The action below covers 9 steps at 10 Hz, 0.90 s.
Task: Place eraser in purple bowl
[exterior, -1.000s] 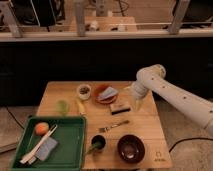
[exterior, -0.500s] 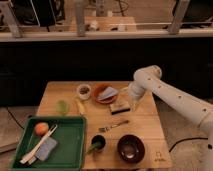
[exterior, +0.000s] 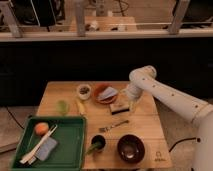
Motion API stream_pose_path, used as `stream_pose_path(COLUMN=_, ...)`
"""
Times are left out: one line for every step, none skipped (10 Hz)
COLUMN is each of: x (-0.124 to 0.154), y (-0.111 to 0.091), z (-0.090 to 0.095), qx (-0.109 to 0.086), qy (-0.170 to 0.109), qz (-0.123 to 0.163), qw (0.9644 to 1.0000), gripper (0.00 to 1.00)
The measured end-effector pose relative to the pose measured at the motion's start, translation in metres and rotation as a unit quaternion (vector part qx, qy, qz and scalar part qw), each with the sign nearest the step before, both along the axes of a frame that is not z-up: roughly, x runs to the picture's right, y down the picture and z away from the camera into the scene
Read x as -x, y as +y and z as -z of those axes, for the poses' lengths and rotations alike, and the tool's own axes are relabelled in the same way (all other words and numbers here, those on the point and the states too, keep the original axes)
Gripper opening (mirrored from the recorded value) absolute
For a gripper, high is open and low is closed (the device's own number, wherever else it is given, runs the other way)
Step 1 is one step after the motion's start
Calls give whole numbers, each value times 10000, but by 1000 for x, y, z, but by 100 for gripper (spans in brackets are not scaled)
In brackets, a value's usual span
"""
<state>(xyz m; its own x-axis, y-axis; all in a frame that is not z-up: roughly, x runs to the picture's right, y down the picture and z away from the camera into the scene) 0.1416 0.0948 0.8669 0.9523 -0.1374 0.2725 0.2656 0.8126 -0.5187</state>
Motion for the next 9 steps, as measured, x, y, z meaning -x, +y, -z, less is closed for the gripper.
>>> stream_pose_path(x=7, y=1, z=-1, qx=57, qy=38, qz=0, qw=10000, gripper=80)
stream_pose_path(x=10, y=5, z=-3, qx=125, qy=73, qz=7, qw=9999, gripper=80)
stream_pose_path(x=13, y=9, z=-5, qx=204, qy=94, qz=7, qw=9997, gripper=80)
stream_pose_path(x=17, y=13, z=-9, qx=267, qy=90, qz=8, qw=9996, gripper=80)
stream_pose_path(x=21, y=16, z=-12, qx=307, qy=80, qz=-7, qw=9995, gripper=80)
stream_pose_path(x=21, y=20, z=-16, qx=349, qy=117, qz=-60, qw=9993, gripper=80)
stream_pose_path(x=17, y=25, z=-22, qx=398, qy=212, qz=-171, qw=9988, gripper=80)
stream_pose_path(x=17, y=29, z=-25, qx=426, qy=245, qz=-205, qw=9986, gripper=80)
stream_pose_path(x=18, y=30, z=-27, qx=438, qy=271, qz=-232, qw=9984, gripper=80)
